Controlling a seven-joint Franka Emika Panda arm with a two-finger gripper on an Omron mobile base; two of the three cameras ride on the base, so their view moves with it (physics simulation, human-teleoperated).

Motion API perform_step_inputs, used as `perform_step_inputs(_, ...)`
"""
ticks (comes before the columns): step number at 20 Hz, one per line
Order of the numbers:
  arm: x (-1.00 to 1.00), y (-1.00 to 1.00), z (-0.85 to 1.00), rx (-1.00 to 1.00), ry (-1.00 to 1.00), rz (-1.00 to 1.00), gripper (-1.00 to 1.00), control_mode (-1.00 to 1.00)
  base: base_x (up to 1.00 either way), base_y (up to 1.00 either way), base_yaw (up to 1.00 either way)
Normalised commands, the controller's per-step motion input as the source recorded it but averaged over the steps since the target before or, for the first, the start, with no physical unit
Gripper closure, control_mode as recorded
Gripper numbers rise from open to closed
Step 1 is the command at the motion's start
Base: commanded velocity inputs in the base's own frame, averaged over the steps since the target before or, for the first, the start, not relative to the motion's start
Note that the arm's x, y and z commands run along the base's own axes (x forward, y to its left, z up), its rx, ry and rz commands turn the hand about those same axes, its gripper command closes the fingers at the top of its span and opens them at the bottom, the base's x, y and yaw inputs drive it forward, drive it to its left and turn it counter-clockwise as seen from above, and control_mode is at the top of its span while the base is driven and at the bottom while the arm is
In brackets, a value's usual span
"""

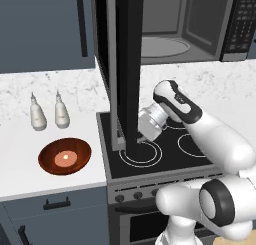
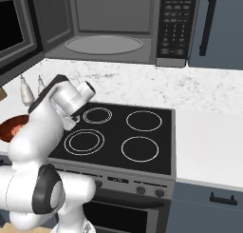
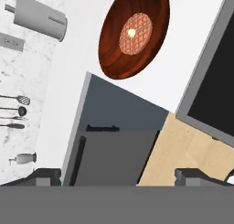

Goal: Open the microwave, place the bowl with waffle inside the microwave, then close the microwave door and turn it on.

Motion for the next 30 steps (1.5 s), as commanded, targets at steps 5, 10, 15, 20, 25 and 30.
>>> perform_step_inputs(5,0.04,0.4,-0.09,-0.21,0.0,-0.25,-1.0,-1.0,0.0,0.0,0.0)
perform_step_inputs(10,0.15,0.28,-0.24,-0.14,0.02,-0.23,-1.0,-1.0,0.0,0.0,0.0)
perform_step_inputs(15,0.45,0.01,-0.33,0.0,0.06,-0.17,-1.0,-1.0,0.0,0.0,0.0)
perform_step_inputs(20,0.57,0.33,-0.27,0.0,0.07,-0.12,-1.0,-1.0,0.0,0.0,0.0)
perform_step_inputs(25,0.6,0.53,-0.2,0.0,0.08,-0.03,-1.0,-1.0,0.0,0.0,0.0)
perform_step_inputs(30,0.5,0.49,-0.28,-0.04,0.07,0.0,-1.0,-1.0,0.0,0.0,0.0)
